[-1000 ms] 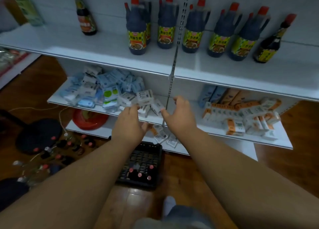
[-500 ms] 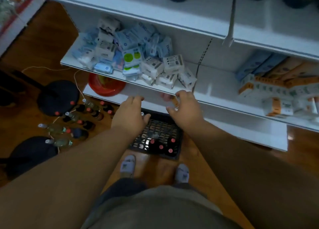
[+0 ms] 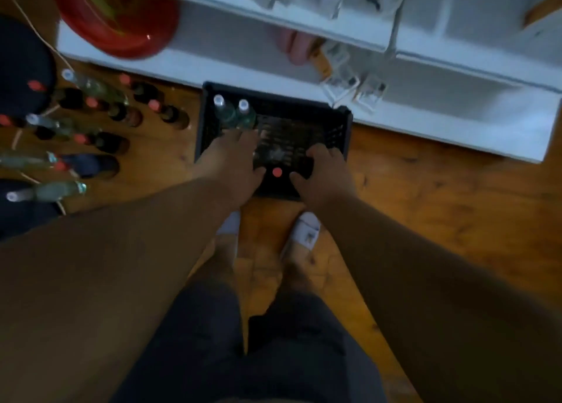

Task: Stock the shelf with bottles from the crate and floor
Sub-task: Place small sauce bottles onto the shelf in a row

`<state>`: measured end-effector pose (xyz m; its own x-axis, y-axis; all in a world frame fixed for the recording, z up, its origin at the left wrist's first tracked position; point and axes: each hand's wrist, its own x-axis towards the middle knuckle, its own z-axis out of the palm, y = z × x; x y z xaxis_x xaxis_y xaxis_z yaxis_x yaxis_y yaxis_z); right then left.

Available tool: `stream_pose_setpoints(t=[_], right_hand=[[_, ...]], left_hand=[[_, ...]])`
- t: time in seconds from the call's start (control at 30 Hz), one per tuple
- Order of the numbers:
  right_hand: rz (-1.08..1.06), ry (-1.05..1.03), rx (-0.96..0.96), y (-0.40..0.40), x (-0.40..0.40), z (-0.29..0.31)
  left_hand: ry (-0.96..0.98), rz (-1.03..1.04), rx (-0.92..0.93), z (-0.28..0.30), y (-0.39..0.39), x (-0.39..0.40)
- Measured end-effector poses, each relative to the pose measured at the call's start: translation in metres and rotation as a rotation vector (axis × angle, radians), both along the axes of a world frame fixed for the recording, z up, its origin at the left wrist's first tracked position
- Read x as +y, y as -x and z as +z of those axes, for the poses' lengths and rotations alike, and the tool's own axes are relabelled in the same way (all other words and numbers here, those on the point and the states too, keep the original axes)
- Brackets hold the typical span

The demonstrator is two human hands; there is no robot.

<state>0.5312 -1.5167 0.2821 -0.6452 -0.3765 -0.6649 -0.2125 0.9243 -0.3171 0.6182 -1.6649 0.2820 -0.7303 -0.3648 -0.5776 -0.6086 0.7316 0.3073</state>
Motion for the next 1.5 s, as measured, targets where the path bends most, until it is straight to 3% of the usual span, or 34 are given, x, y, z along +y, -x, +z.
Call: stream_pose_setpoints(t=[0.3,0.47,0.6,0.7,0.9,1.0,1.13,1.37,1.5], right_hand=[[-0.032,-0.138,-0.05,-0.01,0.02,-0.178],[0.052,-0.267,-0.105,-0.003,0.025,-0.263],[0.212,-0.359,-0.162,0.008,0.023,-0.304],[0.297,-0.387,-0.189,0.014,0.025,-0.325],[0.262,-0.259,-0.038,0.011,0.035,-0.345],[0.166,-0.217,-0.001,0.008,0.04,-0.324],[0.108,-0.134,0.02,0.005,0.045,-0.246],[-0.185,0.215,0.038,0.017,0.044,-0.031],[-0.221,0.377,0.12,0.017,0.047,0.084]], left_hand=[[-0.179,0.035,-0.144,-0.184,-0.01,0.028],[-0.17,-0.026,-0.158,-0.271,0.006,0.035],[-0.162,-0.091,-0.188,-0.317,0.022,0.042],[-0.261,-0.025,-0.173,-0.344,0.028,0.047],[-0.33,0.134,-0.092,-0.369,0.027,0.052],[-0.267,0.204,-0.07,-0.346,0.021,0.051],[-0.239,0.297,-0.004,-0.269,0.015,0.041],[-0.243,0.396,0.142,-0.047,0.01,0.023],[-0.198,0.441,0.309,0.081,0.003,0.023]])
